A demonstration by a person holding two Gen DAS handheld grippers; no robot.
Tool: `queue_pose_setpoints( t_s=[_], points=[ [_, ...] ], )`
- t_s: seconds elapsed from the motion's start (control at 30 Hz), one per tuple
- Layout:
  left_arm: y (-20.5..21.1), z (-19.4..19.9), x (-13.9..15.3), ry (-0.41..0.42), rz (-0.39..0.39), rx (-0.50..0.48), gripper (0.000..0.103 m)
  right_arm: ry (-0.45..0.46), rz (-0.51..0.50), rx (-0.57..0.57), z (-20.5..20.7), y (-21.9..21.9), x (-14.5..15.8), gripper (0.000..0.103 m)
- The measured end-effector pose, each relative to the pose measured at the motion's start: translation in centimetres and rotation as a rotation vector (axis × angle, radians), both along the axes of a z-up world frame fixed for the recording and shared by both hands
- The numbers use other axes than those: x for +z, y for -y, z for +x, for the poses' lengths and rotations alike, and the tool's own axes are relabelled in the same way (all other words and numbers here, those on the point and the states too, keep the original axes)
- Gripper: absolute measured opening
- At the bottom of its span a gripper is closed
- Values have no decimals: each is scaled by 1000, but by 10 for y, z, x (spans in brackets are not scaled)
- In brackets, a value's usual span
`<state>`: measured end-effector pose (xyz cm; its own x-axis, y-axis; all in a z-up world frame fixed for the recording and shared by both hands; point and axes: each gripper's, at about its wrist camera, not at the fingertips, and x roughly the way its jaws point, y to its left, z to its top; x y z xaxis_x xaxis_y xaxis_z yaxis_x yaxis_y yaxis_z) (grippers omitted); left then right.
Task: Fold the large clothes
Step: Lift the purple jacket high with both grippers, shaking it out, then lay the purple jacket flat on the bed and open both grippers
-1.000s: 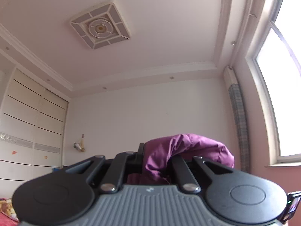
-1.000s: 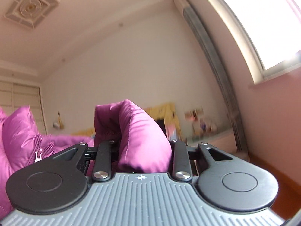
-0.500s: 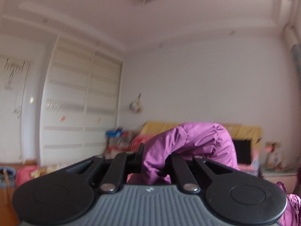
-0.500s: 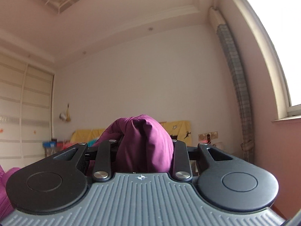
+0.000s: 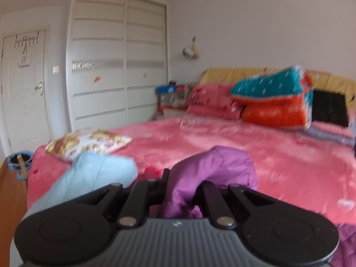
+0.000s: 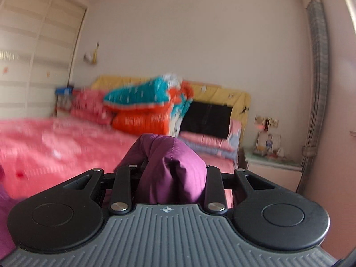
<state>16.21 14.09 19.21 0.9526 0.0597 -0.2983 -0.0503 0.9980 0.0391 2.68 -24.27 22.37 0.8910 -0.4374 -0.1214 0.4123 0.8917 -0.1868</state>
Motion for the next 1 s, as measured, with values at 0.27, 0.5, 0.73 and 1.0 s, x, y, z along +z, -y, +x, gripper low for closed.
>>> queue_pose_setpoints(
  t_s=[0.27,0.5,0.73,1.0],
  points=[
    [-35,-7,7,-43,63,27,73,-176,-58,-74,41,-1,-46,99],
    [-71,-48,24,-64,162,24,82,-161,33,-185,2,23,-51,103],
    [-75,-63,21,-141,304,39,96,-58,199,-222,-56,43,-67,103],
    [-81,-92,11,-259,332,26,99,-24,426,-211,-142,15,-114,103]
  ],
)
